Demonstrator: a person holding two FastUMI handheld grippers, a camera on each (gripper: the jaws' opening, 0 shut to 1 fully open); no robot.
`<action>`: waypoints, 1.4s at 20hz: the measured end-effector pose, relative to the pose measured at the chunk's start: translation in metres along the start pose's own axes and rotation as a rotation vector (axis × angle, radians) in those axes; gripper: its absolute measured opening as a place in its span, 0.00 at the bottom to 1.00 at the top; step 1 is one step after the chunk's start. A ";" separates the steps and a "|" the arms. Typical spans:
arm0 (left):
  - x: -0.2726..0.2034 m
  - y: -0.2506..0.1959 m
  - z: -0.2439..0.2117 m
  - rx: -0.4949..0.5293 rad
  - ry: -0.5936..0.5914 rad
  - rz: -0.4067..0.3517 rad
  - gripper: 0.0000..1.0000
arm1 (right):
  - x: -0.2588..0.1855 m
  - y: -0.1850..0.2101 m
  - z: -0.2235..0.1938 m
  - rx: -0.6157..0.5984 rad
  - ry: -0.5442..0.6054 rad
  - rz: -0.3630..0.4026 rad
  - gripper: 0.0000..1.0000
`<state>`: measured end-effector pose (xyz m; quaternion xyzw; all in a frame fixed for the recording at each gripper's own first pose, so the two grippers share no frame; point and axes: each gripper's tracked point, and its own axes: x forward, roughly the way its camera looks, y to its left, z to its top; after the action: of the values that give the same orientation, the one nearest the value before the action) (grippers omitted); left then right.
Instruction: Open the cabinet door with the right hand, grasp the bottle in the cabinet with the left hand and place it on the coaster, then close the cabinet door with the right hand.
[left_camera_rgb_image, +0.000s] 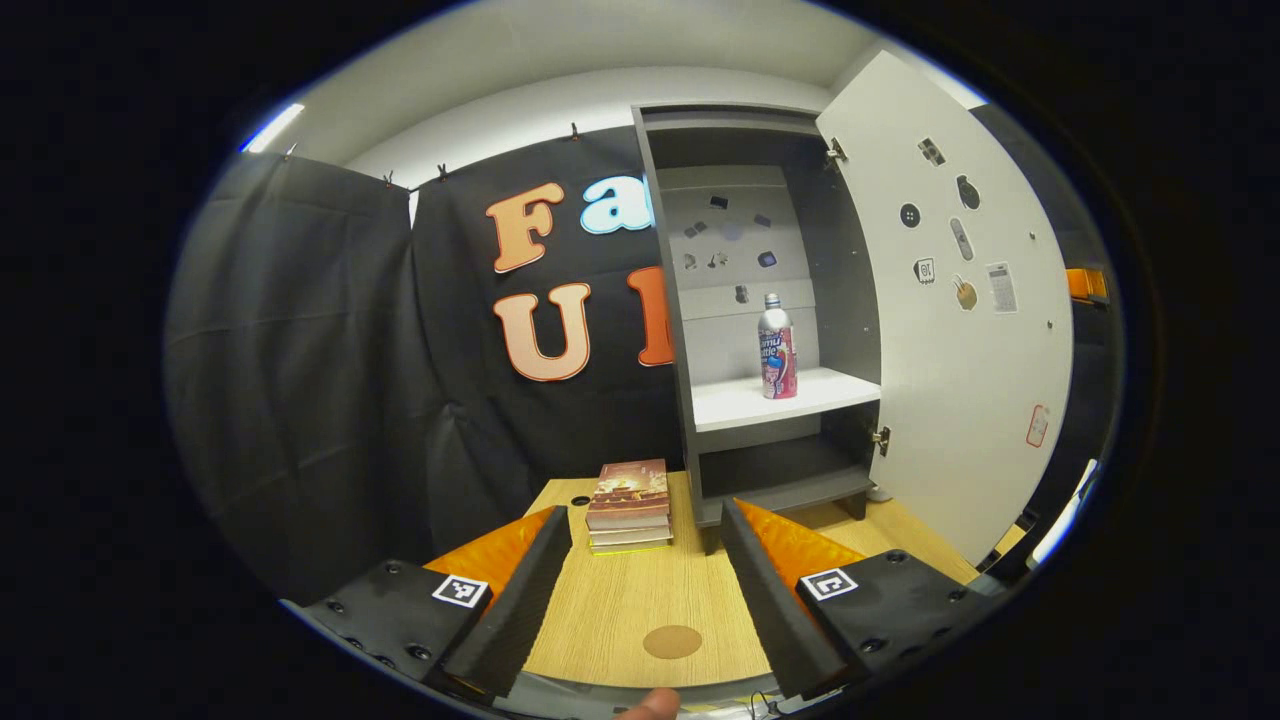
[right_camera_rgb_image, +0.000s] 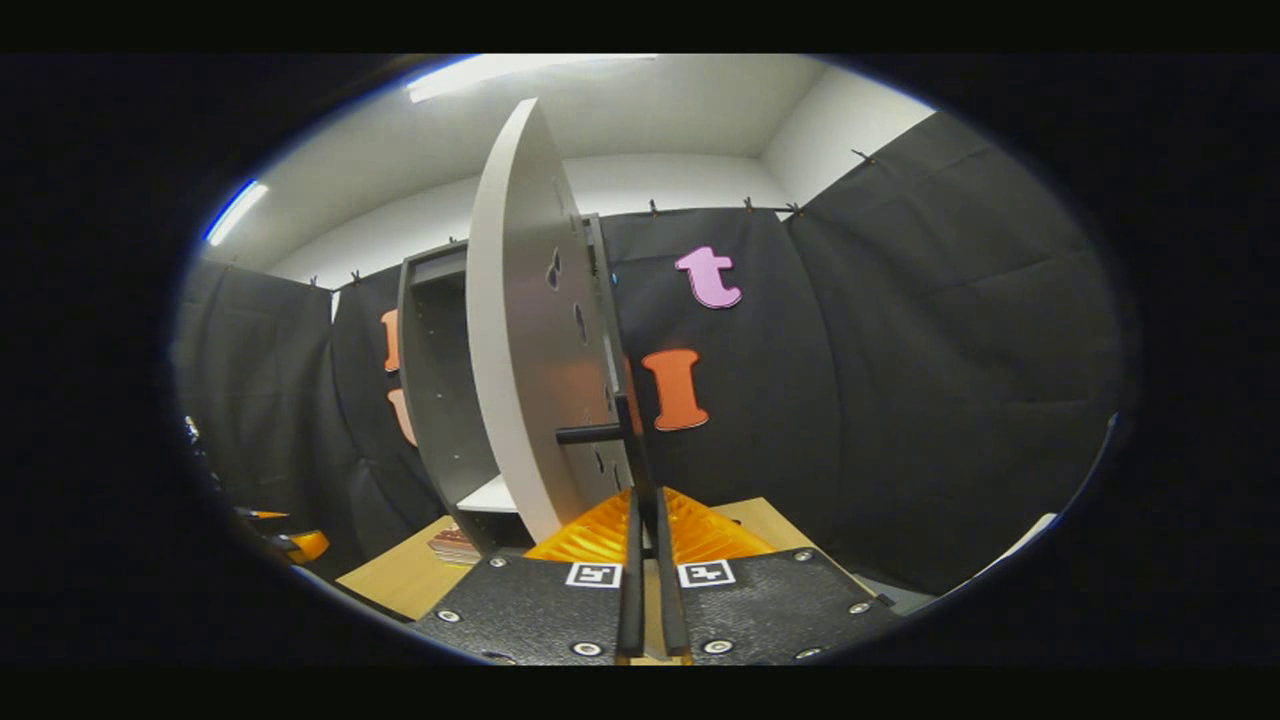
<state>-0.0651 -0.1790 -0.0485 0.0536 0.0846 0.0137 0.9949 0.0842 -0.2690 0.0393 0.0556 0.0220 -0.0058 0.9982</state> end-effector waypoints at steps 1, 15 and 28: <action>-0.001 0.001 0.001 -0.003 0.000 0.002 1.00 | -0.005 0.000 0.000 -0.010 -0.003 -0.003 0.06; 0.056 -0.054 0.032 -0.020 -0.058 -0.129 0.98 | -0.072 0.095 0.005 -0.072 -0.084 0.053 0.10; 0.272 -0.187 0.094 -0.053 -0.170 -0.351 0.98 | 0.003 0.143 -0.019 -0.093 -0.090 -0.096 0.52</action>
<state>0.2223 -0.3652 -0.0222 0.0128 0.0079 -0.1623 0.9866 0.0885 -0.1247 0.0361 0.0078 -0.0201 -0.0553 0.9982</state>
